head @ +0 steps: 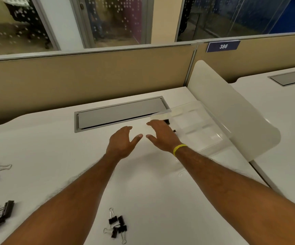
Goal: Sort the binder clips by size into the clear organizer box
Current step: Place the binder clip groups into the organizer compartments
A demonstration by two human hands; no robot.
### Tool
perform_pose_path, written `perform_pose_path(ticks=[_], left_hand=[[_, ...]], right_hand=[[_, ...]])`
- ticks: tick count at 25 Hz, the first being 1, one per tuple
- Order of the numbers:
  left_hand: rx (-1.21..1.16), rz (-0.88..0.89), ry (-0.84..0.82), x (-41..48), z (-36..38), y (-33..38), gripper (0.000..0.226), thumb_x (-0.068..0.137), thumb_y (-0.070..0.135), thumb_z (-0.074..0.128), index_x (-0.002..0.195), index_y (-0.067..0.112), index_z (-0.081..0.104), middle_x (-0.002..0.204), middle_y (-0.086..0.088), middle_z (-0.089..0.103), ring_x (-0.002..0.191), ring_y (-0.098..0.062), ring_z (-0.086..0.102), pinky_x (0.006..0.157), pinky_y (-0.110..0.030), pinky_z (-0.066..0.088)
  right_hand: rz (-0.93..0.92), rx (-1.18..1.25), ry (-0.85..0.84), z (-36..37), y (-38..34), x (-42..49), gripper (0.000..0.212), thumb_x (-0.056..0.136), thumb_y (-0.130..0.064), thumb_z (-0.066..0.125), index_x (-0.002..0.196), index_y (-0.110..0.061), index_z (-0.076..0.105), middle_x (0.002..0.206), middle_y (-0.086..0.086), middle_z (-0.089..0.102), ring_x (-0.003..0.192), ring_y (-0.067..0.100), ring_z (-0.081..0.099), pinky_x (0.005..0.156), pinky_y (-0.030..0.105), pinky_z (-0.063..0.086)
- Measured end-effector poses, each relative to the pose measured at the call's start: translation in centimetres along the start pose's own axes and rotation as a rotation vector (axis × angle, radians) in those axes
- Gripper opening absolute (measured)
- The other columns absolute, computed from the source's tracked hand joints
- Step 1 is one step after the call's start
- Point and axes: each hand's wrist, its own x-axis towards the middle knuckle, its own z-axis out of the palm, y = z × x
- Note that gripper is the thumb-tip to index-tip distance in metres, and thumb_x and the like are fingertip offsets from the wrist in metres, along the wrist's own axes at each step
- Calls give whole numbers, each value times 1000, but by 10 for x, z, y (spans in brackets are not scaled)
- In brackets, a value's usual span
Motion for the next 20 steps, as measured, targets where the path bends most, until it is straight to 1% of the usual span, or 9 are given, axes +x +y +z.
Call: perform_pose_path(ticks=[2,4,6,8,10,12,15,20], left_hand=[[111,20,0,-23,-17,-24,87,82,77,26,149,21,32,158,-3,30,145,-24,27,117,-46,22],[200,15,-11,-47,-32,-52,95,79,83,19,153,24,20,162,-3,17,149,-24,15,119,-50,13],[256,-14,-16,-73,-48,-82,103,73,89,12,155,27,7,164,-2,4,151,-24,3,119,-53,5],[298,-39,-7,-100,-61,-113,109,67,93,7,155,28,0,163,-1,-4,150,-24,-4,119,-54,0],[338,-60,0,-128,-75,-144,110,66,94,7,155,28,-3,163,-2,-7,150,-24,-9,119,-54,-3],[372,-75,-6,-153,-87,-173,109,68,93,9,154,28,-6,163,-2,-10,150,-23,-11,119,-54,-5],[410,-93,-3,-186,-102,-214,107,70,93,11,154,28,-8,163,-2,-12,149,-21,-14,119,-53,-7],[386,-122,7,-225,-125,-272,105,71,92,10,154,29,-4,163,0,-11,149,-17,-13,119,-52,-7]], right_hand=[[-43,-9,5,14,-23,-17,63,92,-41,60,146,-17,38,153,6,37,142,23,30,117,38,27],[-62,-13,-30,29,-46,-33,73,89,-48,61,149,-20,31,158,5,28,145,23,24,119,40,25],[-70,-34,-74,45,-70,-48,82,87,-55,60,152,-24,22,162,4,17,148,23,15,121,40,18],[-76,-56,-95,62,-95,-59,89,85,-60,58,154,-26,14,163,4,7,150,24,7,122,42,10],[-83,-78,-97,79,-122,-67,92,85,-64,56,155,-28,8,164,3,-1,151,24,0,121,43,2],[-94,-80,-100,95,-150,-72,94,85,-65,54,155,-29,4,164,3,-5,151,23,-4,120,44,-2],[-121,-78,-135,123,-192,-78,93,85,-65,54,154,-31,1,164,1,-6,151,22,-6,120,44,-3],[-139,-69,-181,168,-251,-82,92,86,-66,51,154,-31,1,164,2,-6,151,22,-5,120,45,-3]])
